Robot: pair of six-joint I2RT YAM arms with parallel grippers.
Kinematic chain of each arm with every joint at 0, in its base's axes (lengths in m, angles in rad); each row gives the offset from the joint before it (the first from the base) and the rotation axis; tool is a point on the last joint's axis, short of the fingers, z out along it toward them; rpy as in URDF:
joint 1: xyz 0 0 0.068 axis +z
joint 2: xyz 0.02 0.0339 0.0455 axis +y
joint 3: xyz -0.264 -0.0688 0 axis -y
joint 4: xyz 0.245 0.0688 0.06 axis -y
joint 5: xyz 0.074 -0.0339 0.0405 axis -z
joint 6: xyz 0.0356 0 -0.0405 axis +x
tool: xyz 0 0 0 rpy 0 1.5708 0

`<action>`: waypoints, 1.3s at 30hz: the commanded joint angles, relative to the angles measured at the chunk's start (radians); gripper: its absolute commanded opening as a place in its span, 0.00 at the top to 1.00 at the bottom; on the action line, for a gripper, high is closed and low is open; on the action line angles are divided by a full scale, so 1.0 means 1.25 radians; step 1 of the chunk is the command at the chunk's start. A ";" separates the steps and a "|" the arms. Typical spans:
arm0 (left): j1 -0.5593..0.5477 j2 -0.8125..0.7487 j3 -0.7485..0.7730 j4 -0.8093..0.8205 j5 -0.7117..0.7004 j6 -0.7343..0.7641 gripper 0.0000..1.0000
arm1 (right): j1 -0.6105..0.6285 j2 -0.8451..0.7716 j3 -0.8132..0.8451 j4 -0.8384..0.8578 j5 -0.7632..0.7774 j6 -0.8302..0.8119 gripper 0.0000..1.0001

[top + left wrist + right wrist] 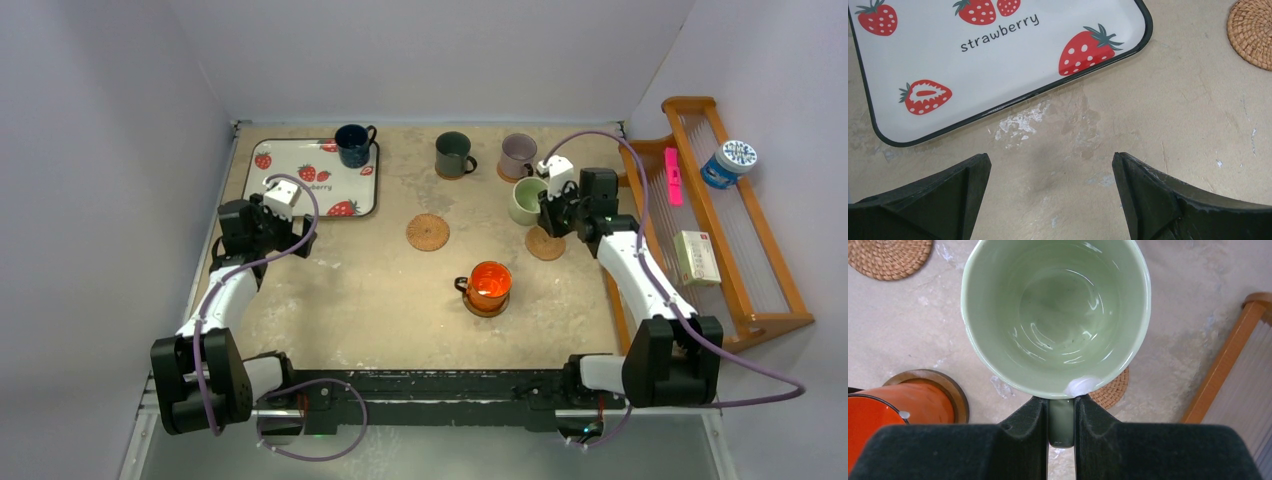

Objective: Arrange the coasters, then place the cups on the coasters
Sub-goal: Place the cup on the coaster.

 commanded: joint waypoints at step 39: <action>0.003 0.026 0.000 0.027 0.036 0.000 0.00 | -0.111 -0.032 -0.074 0.100 -0.082 -0.019 1.00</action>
